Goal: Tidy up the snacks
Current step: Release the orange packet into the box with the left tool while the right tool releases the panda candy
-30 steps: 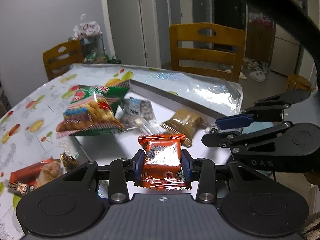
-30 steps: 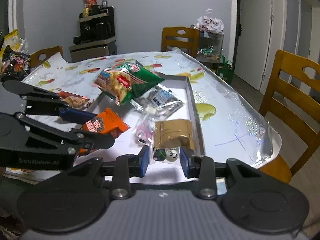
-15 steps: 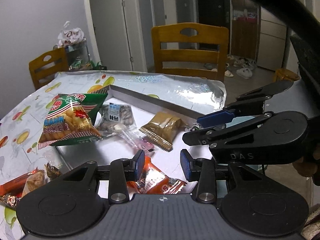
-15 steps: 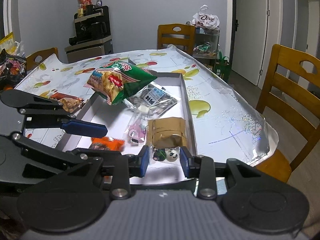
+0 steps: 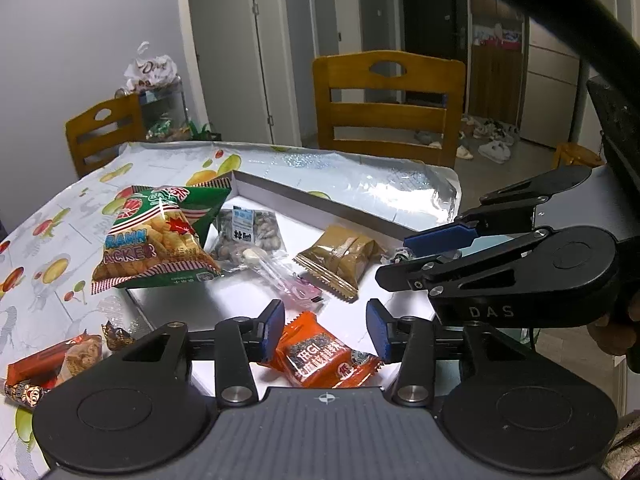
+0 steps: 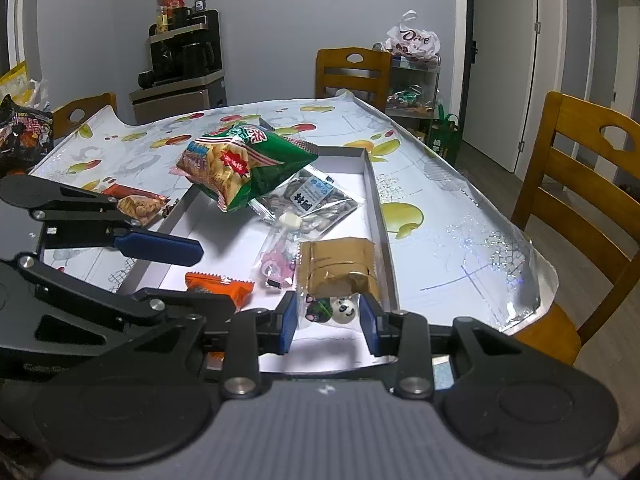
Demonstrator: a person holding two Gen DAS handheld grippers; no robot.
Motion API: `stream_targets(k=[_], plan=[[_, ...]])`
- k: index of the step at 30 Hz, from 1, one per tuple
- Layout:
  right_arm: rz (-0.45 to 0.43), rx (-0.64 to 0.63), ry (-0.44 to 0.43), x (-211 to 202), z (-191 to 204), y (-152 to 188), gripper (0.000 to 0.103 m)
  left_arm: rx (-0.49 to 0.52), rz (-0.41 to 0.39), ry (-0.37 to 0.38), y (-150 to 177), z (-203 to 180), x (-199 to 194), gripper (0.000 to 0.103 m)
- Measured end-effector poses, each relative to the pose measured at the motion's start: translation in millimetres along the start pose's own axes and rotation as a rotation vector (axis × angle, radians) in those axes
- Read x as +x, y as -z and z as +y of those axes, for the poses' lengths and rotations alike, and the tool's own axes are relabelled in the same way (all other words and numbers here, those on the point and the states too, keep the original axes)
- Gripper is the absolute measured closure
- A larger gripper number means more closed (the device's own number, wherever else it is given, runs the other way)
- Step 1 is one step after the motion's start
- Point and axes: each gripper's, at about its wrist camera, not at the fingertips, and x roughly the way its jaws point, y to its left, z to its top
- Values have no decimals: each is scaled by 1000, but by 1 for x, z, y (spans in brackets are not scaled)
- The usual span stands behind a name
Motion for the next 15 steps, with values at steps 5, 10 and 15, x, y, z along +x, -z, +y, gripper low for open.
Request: stream_targets(k=[5,10,15], plan=[[-1,-5,9,-1,3,-1,70,-10,-7,-5,1,3,-4,53],[6,0,12,-2,5,-2,66,-18,-21,-10,2,6,-9,44],[5,6,19,-3,7,-3,53,-29,-33,-12,5,8,-13,37]])
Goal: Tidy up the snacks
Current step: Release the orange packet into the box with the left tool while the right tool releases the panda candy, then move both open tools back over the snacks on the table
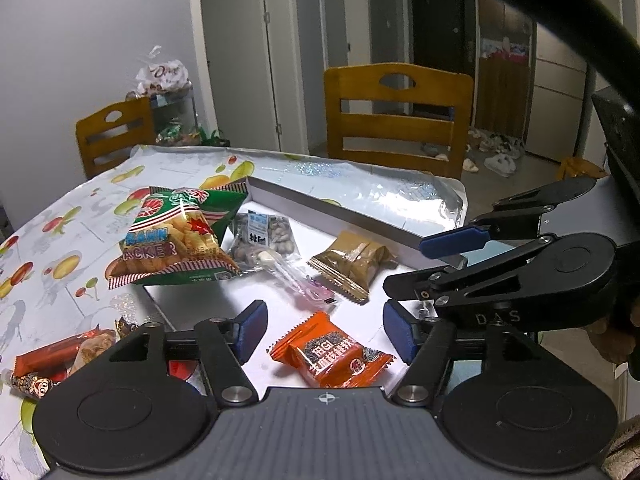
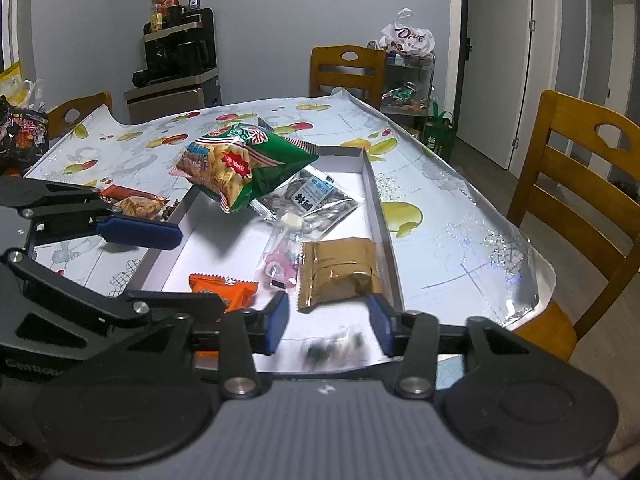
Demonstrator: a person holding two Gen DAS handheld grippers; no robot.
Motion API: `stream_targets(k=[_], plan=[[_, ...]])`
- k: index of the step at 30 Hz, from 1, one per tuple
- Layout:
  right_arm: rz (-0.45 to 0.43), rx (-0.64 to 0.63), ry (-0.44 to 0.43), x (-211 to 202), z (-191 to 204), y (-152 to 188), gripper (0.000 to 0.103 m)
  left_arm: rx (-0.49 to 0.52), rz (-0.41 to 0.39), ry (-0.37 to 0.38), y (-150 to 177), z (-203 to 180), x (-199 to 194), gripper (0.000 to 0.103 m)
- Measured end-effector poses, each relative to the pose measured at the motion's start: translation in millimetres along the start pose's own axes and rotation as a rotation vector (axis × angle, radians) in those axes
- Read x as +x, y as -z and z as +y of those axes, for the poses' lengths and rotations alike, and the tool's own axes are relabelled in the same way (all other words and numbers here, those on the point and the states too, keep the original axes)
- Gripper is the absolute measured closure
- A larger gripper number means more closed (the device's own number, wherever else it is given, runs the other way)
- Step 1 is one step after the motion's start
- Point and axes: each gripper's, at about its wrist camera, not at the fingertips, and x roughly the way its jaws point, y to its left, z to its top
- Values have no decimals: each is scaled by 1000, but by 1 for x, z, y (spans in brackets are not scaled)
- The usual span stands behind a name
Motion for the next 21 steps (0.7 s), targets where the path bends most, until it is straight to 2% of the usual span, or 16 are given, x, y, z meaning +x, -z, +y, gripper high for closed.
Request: stream_targets(k=[3,7,15,21], plan=[[-8,0,2,-1,2,-1,47,-8,-7,-1,1,3,-3,35],[-12,5,7,-3,4,-4,41,-22,-20,-9,3,7,-7,26],[-15,0,-7,-4,15,-11,37,-60,-39,-43,10,24,-19,11],[-31,-20,-13,-7,28,-18,29,-88,-74,-65,13,42,-33,1]])
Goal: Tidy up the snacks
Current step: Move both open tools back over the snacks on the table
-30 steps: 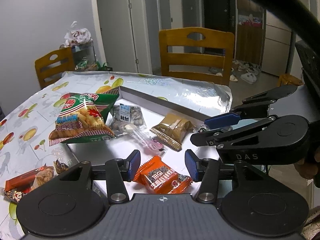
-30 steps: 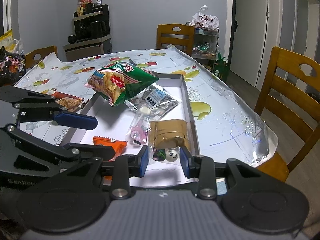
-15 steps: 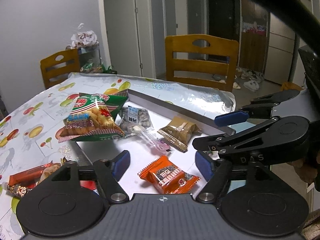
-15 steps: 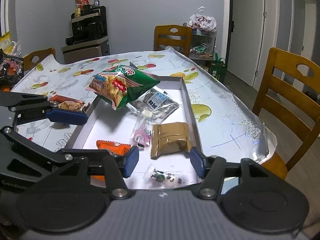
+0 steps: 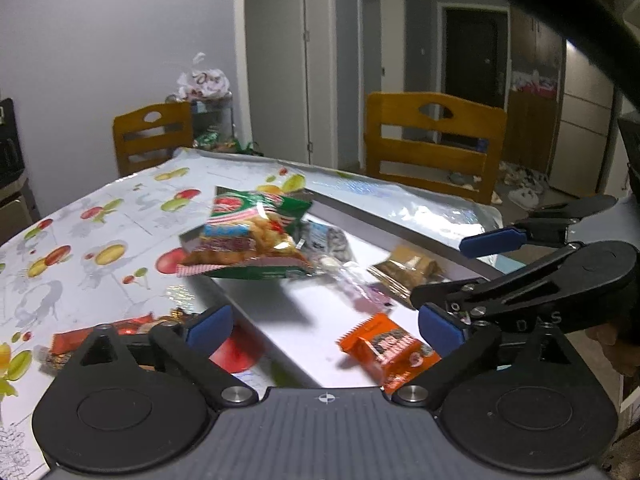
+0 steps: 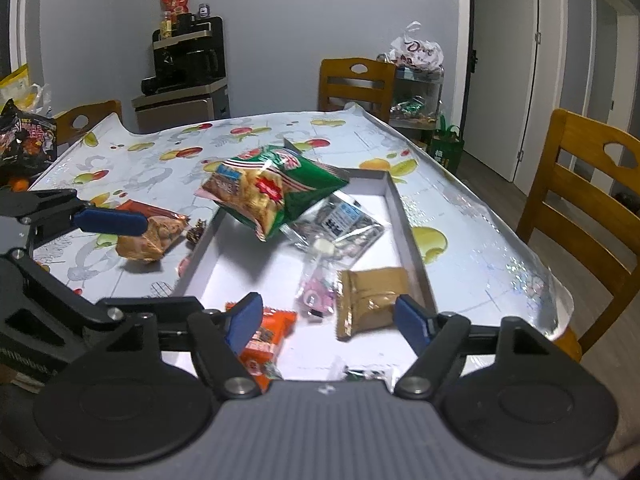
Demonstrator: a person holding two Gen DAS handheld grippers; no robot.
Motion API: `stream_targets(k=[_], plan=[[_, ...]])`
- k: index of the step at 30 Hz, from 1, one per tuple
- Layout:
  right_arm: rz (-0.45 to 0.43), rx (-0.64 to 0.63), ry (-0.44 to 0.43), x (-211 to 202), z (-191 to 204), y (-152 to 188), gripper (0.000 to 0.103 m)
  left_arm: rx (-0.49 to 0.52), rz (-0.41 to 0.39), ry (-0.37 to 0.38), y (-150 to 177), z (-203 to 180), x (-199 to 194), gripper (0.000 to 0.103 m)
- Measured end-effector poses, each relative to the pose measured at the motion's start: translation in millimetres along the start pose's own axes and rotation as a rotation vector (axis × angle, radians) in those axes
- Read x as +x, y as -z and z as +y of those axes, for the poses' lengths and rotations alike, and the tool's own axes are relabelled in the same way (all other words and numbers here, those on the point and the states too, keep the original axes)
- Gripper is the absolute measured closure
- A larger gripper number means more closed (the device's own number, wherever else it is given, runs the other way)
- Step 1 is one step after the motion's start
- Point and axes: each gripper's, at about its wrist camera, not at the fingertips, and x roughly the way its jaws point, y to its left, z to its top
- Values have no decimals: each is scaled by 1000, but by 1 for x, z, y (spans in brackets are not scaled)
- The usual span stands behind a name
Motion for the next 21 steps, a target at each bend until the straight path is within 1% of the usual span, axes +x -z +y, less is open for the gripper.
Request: stream_targets(k=[3,7,11,15,19,21], plan=[[-4,-9,-4,0,8,-5,28,5,-18,-25,-1,11,-6,0],[-23,-17,-6,-2,18,-14,26,2,-66,-92,-7,33,-14,0],[-53,-18,-3,-7,28,-27,22,-62,-109,-164,-17,65,-18,0],[-83,-25,-2,-11,38,-40,21,-121,-165,-220,-27,92,-21,0],[-108,-29,-1,-15,51,-53,19,-134,-212,-252,-28,107,-20,0],[-120,-29,-6,-15,57,-59,18,-149,-218,-259,-24,115,-17,0]])
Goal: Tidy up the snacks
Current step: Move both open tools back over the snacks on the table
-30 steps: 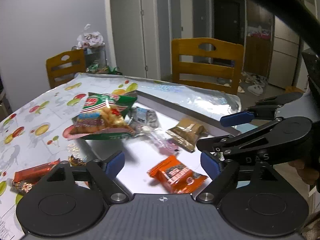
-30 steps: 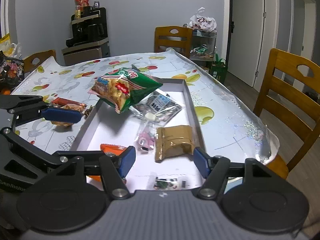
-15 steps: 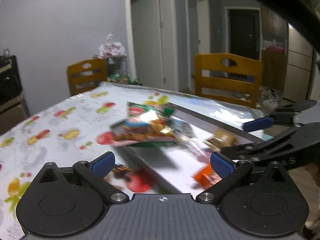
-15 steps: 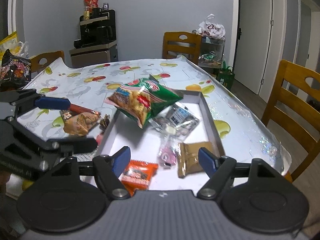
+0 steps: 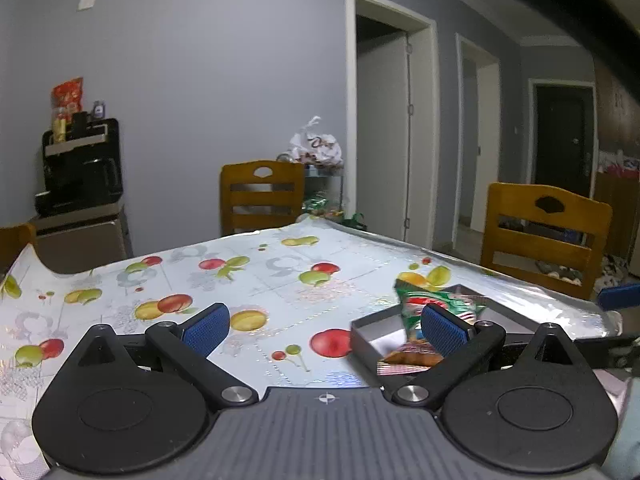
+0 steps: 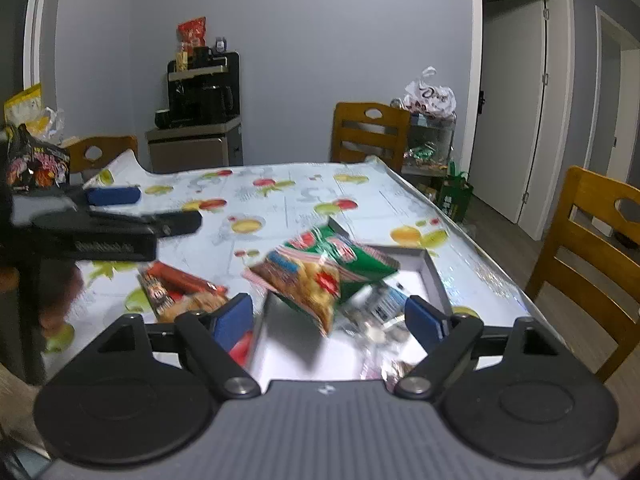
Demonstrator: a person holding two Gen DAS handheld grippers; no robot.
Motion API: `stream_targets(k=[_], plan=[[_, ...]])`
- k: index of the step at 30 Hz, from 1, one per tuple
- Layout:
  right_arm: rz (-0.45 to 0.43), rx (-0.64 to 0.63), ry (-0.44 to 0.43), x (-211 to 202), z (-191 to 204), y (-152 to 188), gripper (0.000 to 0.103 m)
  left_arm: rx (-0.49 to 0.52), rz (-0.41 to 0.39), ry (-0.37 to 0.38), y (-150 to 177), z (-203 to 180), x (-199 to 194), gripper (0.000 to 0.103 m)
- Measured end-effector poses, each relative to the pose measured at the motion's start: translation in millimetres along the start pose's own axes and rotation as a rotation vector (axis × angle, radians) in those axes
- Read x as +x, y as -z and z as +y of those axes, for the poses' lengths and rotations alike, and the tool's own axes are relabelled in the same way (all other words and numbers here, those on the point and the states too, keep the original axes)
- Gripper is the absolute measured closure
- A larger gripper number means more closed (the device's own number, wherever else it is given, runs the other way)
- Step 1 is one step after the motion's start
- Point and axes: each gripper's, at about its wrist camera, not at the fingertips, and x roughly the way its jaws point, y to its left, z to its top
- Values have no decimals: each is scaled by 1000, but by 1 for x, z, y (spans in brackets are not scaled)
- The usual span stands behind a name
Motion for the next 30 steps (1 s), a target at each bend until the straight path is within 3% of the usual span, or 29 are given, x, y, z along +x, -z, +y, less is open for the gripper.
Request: stream_targets(k=[14,25,30], plan=[[42,-116,-28,40,59,-14,17,-244,66,-64,39,68,10,0],[93,-190,-98,88,101,-8,17,-218,117,-158,43,74,18,0],[92,-256,-95,117,125,3,17,-230,151,-165,48,78,27,0]])
